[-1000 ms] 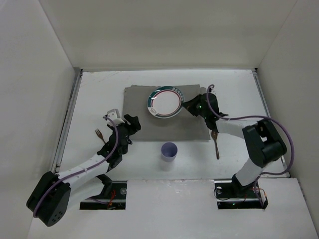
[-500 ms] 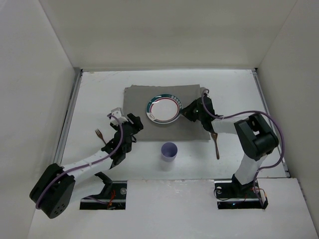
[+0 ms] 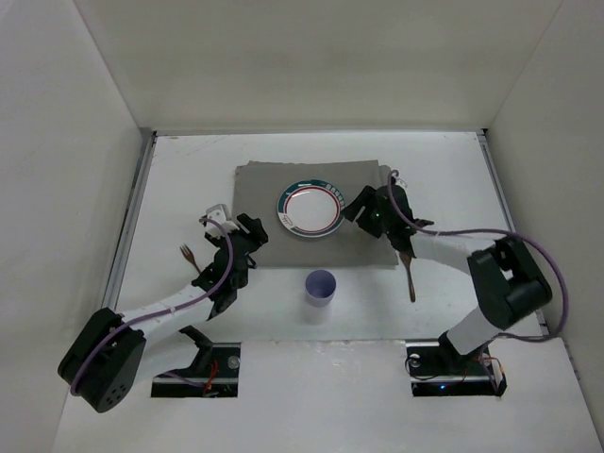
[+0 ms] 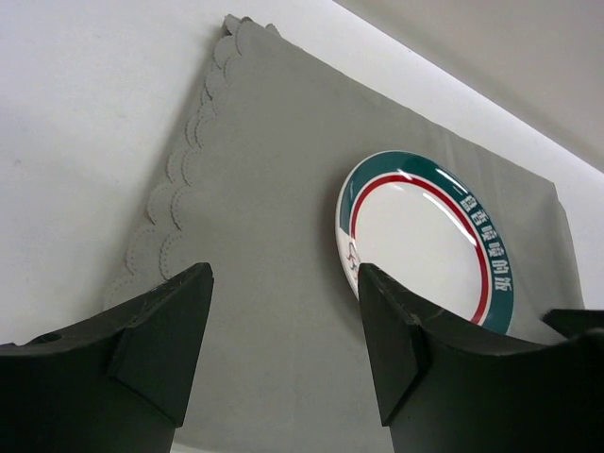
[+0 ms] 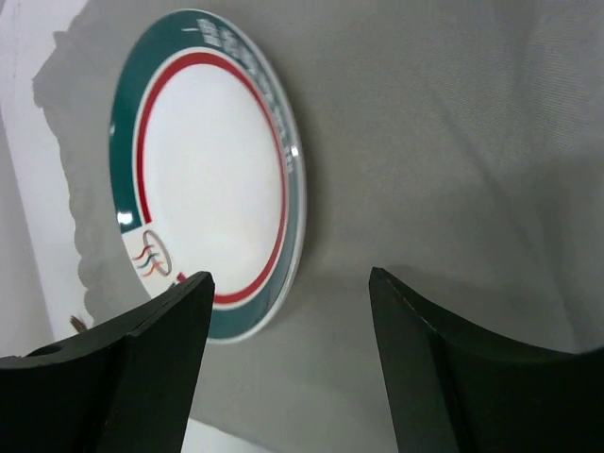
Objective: Set the dinner table for one person
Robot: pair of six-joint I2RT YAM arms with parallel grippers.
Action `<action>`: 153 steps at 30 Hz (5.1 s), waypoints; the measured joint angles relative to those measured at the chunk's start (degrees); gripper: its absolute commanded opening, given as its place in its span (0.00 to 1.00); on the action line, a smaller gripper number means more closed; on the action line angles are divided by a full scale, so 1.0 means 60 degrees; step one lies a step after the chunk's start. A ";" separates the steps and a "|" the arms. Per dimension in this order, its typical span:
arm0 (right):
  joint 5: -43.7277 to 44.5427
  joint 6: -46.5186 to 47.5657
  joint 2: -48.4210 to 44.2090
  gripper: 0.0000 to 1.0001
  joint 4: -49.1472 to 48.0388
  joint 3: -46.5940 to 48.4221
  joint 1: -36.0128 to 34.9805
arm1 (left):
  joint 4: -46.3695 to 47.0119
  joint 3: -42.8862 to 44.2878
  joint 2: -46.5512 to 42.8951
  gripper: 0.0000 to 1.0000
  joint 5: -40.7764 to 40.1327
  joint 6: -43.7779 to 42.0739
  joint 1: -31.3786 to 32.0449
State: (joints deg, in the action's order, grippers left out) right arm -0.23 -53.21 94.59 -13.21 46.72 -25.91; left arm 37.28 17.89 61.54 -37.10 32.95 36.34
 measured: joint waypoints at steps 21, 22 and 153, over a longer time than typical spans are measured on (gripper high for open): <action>0.2586 0.4929 -0.4688 0.64 0.6885 0.1279 -0.5442 | 0.0040 -0.0157 0.0011 0.61 0.0437 -0.0022 -0.0248; 0.2521 0.4994 -0.4470 0.63 0.6987 0.1279 -0.5501 | 0.0040 -0.0157 0.0025 0.61 0.0455 -0.0022 -0.0266; 0.3945 0.1512 -0.3060 0.13 0.7286 -0.1606 0.0022 | 0.0040 -0.0426 0.0404 0.63 0.2477 0.1439 -0.1982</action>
State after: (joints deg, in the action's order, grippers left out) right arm 23.44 -44.14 76.23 30.50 37.08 -25.78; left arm 37.52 15.33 63.96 -22.24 41.58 24.45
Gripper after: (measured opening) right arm 0.221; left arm 0.626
